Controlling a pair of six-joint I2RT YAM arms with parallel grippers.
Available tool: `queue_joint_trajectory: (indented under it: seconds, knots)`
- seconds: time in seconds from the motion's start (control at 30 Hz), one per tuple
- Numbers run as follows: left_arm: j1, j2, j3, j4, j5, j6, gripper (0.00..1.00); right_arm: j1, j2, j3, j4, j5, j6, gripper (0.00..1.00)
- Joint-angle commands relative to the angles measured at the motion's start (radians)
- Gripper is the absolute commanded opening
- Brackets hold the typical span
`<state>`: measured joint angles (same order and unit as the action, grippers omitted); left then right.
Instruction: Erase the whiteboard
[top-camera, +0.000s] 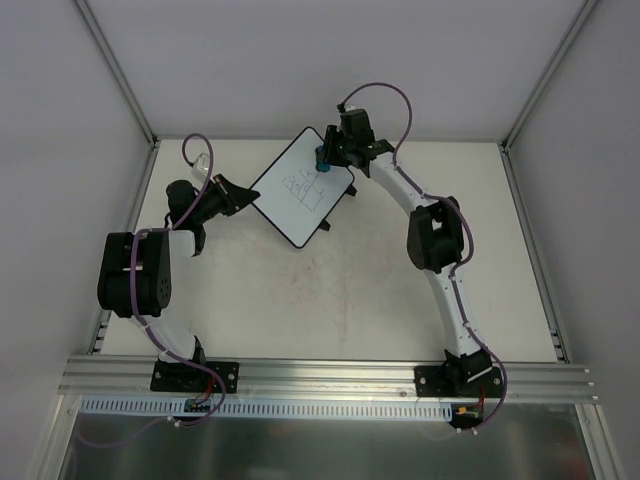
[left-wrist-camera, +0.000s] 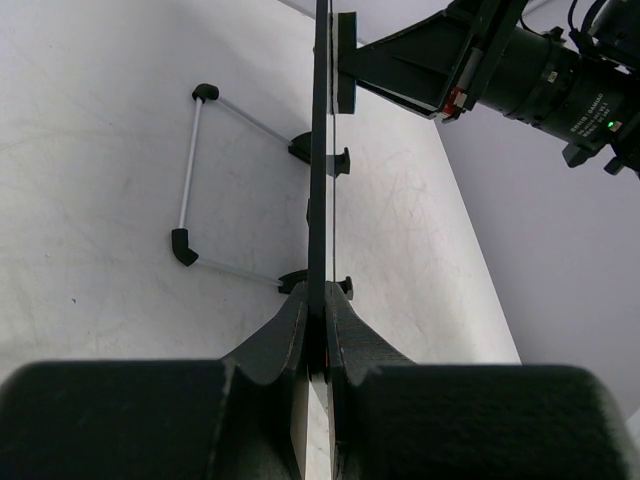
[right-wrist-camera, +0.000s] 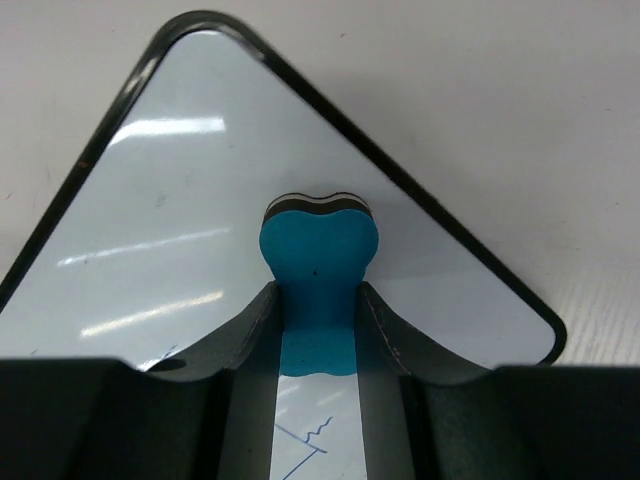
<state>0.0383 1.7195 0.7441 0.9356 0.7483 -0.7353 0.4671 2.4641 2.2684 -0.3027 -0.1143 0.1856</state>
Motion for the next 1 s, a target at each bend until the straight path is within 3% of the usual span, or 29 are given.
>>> queue_joint_trajectory:
  seconds: [0.0, 0.5, 0.97]
  knots:
    - [-0.034, 0.011, 0.024, -0.011, 0.06, 0.091, 0.0, 0.113, -0.027, 0.019, -0.015, -0.088, -0.067, 0.0]
    - [-0.034, 0.011, 0.029, -0.023, 0.065, 0.097, 0.0, 0.312, -0.073, -0.044, -0.015, -0.064, -0.29, 0.01]
    - [-0.034, 0.008, 0.029, -0.024, 0.065, 0.097, 0.0, 0.321, -0.08, -0.075, -0.015, 0.051, -0.296, 0.0]
